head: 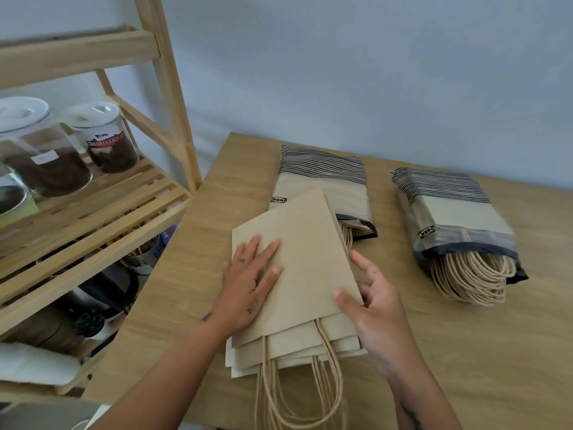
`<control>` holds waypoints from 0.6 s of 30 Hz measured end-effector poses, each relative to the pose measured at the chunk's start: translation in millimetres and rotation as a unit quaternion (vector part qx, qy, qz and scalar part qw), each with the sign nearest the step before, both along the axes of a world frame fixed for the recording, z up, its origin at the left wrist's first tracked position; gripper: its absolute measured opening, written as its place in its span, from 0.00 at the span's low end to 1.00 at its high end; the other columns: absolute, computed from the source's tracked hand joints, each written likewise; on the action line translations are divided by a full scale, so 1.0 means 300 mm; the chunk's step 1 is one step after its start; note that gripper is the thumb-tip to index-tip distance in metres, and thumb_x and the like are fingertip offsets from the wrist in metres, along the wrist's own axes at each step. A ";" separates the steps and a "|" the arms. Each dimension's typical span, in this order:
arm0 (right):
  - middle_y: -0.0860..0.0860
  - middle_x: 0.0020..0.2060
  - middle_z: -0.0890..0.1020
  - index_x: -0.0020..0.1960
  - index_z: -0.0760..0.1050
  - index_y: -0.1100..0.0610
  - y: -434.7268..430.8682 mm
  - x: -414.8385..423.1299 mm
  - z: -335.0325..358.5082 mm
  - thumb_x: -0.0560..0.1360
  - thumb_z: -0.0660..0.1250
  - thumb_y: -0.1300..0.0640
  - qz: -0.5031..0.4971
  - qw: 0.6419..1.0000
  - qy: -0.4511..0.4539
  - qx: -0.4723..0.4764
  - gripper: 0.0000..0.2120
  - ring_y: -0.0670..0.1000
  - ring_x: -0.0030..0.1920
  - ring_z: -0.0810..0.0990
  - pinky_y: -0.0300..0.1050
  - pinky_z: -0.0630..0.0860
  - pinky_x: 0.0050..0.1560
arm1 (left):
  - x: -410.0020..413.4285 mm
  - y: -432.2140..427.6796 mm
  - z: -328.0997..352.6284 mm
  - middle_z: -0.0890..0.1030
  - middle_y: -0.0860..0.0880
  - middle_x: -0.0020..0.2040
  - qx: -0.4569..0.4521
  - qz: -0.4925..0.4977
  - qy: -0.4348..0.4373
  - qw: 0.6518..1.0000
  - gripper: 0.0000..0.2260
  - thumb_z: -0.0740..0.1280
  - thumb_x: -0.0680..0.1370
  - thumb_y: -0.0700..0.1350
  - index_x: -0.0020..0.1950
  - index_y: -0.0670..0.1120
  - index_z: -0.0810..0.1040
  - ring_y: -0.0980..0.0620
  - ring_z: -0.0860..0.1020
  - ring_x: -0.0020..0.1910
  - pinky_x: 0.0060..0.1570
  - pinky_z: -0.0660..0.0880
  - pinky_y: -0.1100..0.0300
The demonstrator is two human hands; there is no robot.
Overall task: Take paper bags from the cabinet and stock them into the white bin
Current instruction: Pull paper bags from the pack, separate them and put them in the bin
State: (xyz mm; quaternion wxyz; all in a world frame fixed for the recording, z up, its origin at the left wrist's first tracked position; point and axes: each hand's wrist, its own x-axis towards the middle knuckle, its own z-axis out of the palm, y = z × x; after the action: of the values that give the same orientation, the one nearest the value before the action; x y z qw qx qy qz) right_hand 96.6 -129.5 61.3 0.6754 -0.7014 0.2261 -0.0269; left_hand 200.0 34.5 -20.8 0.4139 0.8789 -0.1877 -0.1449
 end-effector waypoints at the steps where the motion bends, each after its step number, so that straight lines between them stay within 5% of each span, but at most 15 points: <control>1: 0.53 0.46 0.85 0.70 0.63 0.47 -0.002 0.000 0.001 0.72 0.66 0.68 0.000 1.000 -0.002 0.007 0.31 0.50 0.47 0.85 0.49 0.80 0.50 | -0.002 0.000 -0.002 0.47 0.65 0.71 0.010 0.003 -0.006 1.000 0.19 0.50 0.76 0.65 0.66 0.71 0.50 0.61 0.41 0.73 0.75 0.40 0.49; 5: 0.53 0.49 0.85 0.69 0.65 0.49 0.007 0.007 0.029 0.71 0.67 0.69 0.020 0.998 -0.026 0.045 0.31 0.50 0.49 0.84 0.50 0.80 0.53 | -0.009 0.007 -0.002 0.56 0.58 0.75 0.015 0.040 -0.094 0.995 0.25 0.42 0.70 0.73 0.66 0.71 0.55 0.53 0.54 0.74 0.72 0.51 0.54; 8: 0.49 0.52 0.84 0.66 0.67 0.45 0.030 0.022 0.060 0.71 0.67 0.69 0.059 0.994 -0.053 0.076 0.30 0.48 0.51 0.83 0.44 0.81 0.50 | -0.022 0.019 0.031 0.67 0.55 0.67 -0.037 0.056 -0.124 0.990 0.19 0.50 0.74 0.63 0.65 0.66 0.63 0.54 0.67 0.62 0.65 0.65 0.54; 12: 0.43 0.56 0.82 0.64 0.68 0.42 0.070 0.043 0.084 0.65 0.72 0.64 0.112 0.986 -0.087 0.093 0.32 0.44 0.55 0.81 0.36 0.79 0.49 | -0.046 0.038 0.074 0.68 0.57 0.65 -0.110 0.072 -0.074 0.989 0.19 0.53 0.72 0.64 0.62 0.71 0.63 0.57 0.66 0.63 0.63 0.63 0.61; 18: 0.43 0.53 0.82 0.63 0.69 0.38 0.131 0.078 0.094 0.51 0.78 0.38 0.196 0.968 -0.115 0.107 0.41 0.44 0.55 0.81 0.36 0.77 0.51 | -0.075 0.071 0.112 0.64 0.66 0.67 -0.196 0.098 -0.024 0.975 0.24 0.54 0.68 0.74 0.64 0.76 0.60 0.60 0.65 0.68 0.67 0.68 0.48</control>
State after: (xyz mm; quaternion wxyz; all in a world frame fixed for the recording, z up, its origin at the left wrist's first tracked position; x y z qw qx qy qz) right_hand 120.1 -90.2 89.3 0.7603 -0.6476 0.0063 0.0502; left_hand 177.3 55.6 12.7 0.5856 0.7981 -0.1354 -0.0432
